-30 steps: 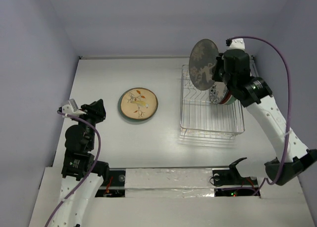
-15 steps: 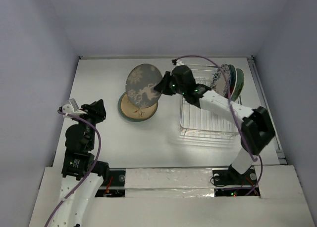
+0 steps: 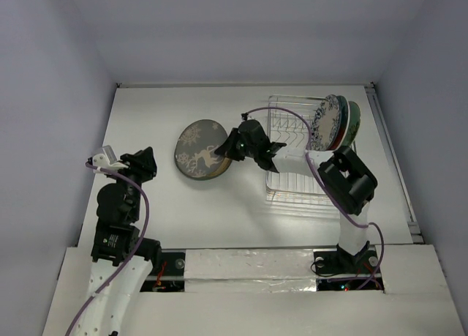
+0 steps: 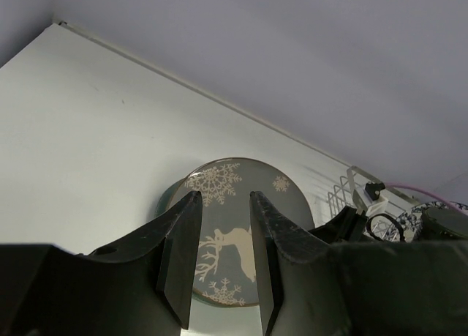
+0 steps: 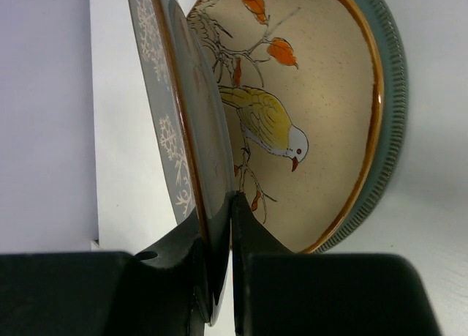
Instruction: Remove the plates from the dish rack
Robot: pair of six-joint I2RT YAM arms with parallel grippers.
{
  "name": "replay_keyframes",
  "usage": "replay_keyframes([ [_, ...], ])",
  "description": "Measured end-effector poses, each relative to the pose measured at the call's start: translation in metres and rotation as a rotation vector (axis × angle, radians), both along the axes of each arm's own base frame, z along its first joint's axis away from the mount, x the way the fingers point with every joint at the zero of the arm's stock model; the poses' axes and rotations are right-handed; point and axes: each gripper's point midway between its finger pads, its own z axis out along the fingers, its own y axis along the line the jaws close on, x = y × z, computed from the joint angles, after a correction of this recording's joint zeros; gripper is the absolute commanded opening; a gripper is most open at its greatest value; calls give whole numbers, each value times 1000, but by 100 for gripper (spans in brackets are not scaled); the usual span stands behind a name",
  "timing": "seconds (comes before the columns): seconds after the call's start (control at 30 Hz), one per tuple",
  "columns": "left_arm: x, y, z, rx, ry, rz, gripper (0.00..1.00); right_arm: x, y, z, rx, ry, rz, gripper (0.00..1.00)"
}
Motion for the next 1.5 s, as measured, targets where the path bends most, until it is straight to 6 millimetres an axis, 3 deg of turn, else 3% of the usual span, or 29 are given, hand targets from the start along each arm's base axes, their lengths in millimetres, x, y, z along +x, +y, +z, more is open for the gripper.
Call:
replay_keyframes([
  [0.17,1,0,-1,1,6,0,30,1,-1,-3,24,6,-17,28],
  [0.27,1,0,-2,2,8,0,29,2,-1,-3,14,-10,-10,51],
  [0.4,1,0,-2,2,8,0,29,1,-8,-13,-46,-15,-12,72],
  [0.6,1,0,-2,1,8,0,29,0,-22,-22,-141,-24,-24,91],
  [0.77,1,0,-2,1,7,0,30,-7,-45,-11,-259,-54,-40,93],
  [0.87,1,0,-2,1,8,0,30,-13,-61,7,-331,-97,-55,85],
  [0.97,1,0,-2,1,7,0,29,-17,-80,39,-379,-169,-84,47],
  [1.0,1,0,-2,1,7,0,29,-18,-88,50,-394,-190,-107,28],
  [1.1,1,0,-2,1,7,0,29,-22,-128,89,-474,-259,-214,1],
  [1.23,1,0,-1,-1,7,0,17,-22,-199,123,-610,-293,-400,0],
  [1.27,1,0,-1,-2,7,0,2,-20,-223,126,-650,-286,-455,0],
  [1.3,1,-1,-1,-5,7,-1,0,-18,-243,129,-680,-279,-500,1],
  [1.33,1,0,-1,-4,6,0,0,-15,-267,129,-710,-265,-551,23],
  [1.4,1,0,-2,-1,7,0,0,-15,-312,127,-772,-230,-646,47],
  [1.5,1,0,-1,-2,6,0,2,-24,-349,118,-842,-189,-701,50],
])
